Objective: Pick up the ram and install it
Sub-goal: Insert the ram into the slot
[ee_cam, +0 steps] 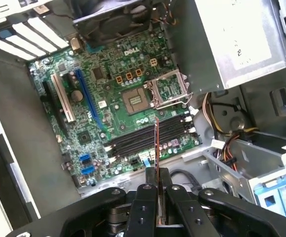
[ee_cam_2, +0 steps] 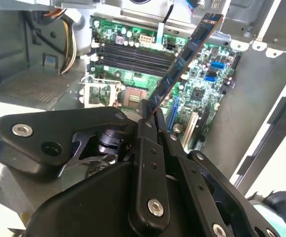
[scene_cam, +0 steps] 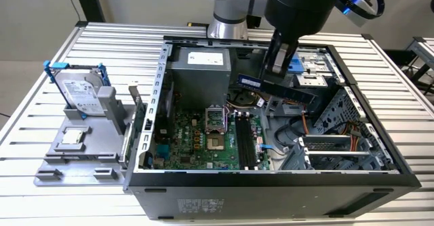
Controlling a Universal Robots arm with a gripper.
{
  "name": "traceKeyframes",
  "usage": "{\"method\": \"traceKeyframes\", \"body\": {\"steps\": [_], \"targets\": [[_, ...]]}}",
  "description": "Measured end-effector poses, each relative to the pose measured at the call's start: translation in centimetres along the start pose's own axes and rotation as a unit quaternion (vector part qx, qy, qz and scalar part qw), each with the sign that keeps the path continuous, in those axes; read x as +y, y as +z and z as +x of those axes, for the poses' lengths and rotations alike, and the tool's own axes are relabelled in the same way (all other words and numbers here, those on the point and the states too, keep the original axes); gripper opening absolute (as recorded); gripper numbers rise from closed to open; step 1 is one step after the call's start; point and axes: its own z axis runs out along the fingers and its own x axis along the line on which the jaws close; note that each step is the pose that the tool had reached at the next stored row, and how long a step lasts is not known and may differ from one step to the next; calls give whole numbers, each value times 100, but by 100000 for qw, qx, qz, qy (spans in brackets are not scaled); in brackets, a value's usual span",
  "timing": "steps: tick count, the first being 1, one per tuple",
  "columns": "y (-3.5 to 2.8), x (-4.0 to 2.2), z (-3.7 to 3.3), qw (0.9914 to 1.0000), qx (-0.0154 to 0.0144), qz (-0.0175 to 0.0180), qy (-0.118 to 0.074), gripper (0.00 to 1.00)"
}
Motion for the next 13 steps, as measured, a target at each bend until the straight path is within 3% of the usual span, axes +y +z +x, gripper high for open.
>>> {"method": "traceKeyframes", "body": {"steps": [4, 7, 10, 13], "targets": [[0, 0, 0, 99957, -69, 103, 2935, 0], [0, 0, 0, 99854, -128, 189, 5405, 0], [0, 0, 0, 99680, -193, 278, 7989, 0], [0, 0, 0, 99424, -261, 374, 10705, 0]]}}
